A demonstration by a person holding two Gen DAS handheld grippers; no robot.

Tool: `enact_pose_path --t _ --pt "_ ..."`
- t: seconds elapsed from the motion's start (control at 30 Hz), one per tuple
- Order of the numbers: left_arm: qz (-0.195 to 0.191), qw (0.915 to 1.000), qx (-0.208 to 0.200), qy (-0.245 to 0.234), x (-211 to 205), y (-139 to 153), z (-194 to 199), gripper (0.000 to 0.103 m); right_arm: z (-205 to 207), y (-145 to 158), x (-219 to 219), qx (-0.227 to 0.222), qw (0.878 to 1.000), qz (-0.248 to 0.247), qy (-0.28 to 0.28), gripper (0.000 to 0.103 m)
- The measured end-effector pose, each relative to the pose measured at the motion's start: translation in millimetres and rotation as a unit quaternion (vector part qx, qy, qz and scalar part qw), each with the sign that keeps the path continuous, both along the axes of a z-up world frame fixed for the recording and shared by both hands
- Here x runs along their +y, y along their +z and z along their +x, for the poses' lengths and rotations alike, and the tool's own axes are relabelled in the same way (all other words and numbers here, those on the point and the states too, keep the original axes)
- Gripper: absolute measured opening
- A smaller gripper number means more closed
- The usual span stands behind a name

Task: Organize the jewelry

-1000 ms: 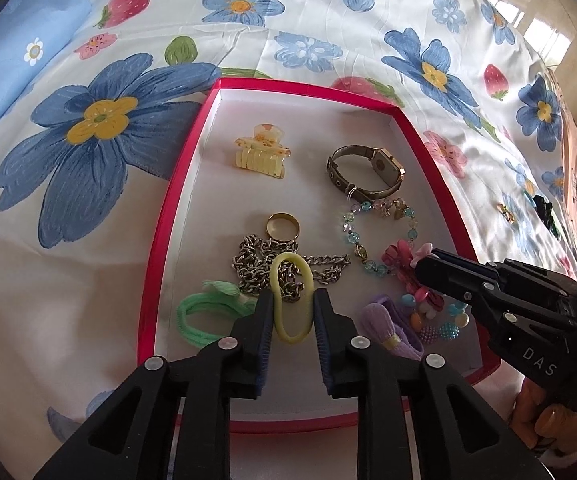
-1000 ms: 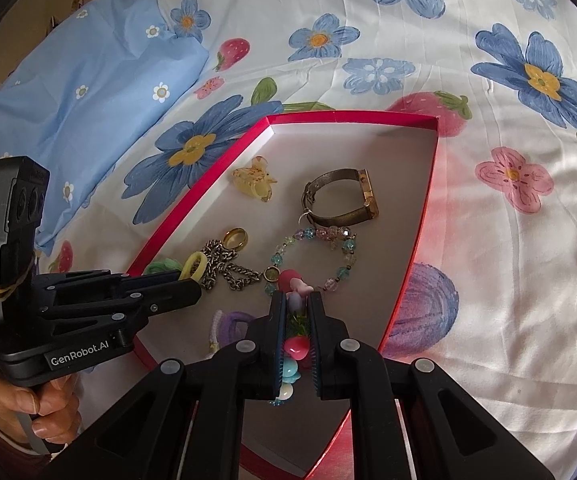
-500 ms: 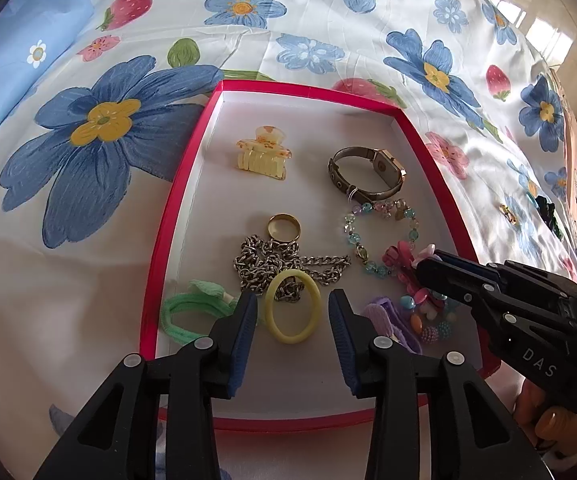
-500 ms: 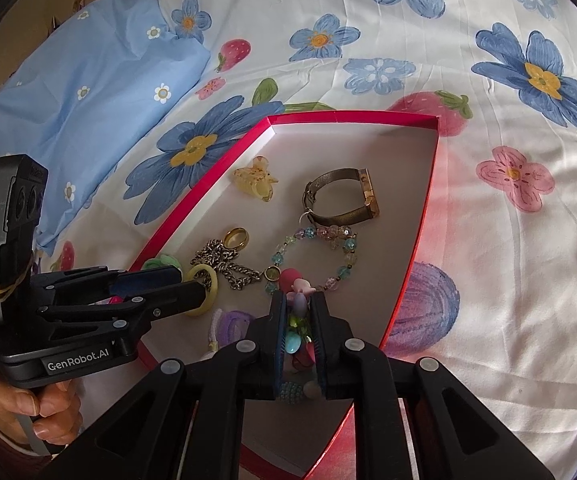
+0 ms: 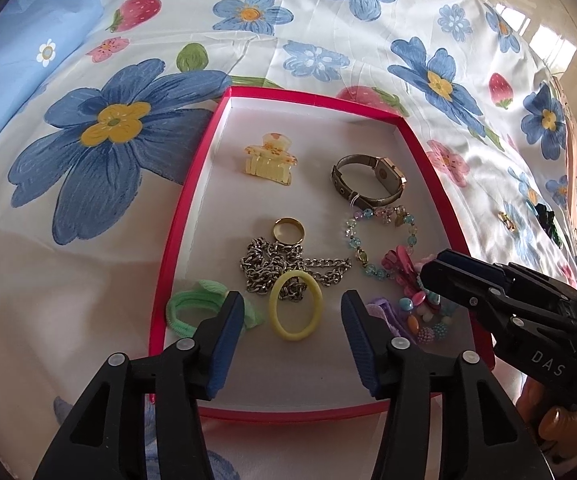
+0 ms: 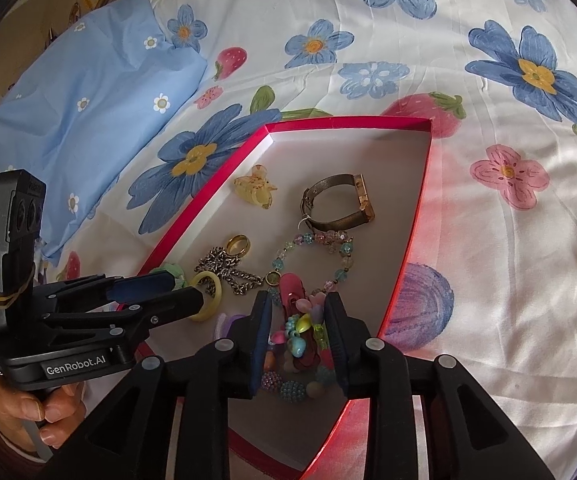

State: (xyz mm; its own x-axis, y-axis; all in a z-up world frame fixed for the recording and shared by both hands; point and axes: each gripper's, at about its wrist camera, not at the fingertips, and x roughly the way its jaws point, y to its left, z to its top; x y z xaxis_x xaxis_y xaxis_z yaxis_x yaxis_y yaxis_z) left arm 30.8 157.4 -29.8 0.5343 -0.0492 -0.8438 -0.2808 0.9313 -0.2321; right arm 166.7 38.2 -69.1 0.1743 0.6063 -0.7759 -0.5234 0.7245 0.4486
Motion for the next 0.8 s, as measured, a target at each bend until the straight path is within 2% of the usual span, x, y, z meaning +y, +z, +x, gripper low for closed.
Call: enact_pose_path --t 0.1,0.23,0.4,0.67,0.8 --pt "-0.001 1.0 -0.003 0.005 1.5 4.1 -5.1 0.055 -0.8 4.6 -2.9 -0.003 1.0 0.004 -0.004 0.033" --pt "0.002 0.9998 -0.014 0.011 2.0 12.7 -13.4 0.065 -2.4 16.3 -9.8 -0.015 1.0 0.018 -0.01 0.041" --pt "0.01 0.9995 -0.025 0.016 -0.1 24.1 -24.8 0.071 -5.3 28.1 -17.6 -0.027 0.999 0.029 -0.016 0.042" --pt "0.005 0.9973 -0.054 0.049 -1.5 37.9 -61.5 0.089 -19.6 34.5 -39.0 -0.02 0.997 0.058 -0.036 0.061" --pt "0.006 0.997 -0.057 0.051 -7.4 35.7 -79.2 0.092 -31.1 33.8 -49.6 -0.012 0.997 0.069 -0.038 0.066"
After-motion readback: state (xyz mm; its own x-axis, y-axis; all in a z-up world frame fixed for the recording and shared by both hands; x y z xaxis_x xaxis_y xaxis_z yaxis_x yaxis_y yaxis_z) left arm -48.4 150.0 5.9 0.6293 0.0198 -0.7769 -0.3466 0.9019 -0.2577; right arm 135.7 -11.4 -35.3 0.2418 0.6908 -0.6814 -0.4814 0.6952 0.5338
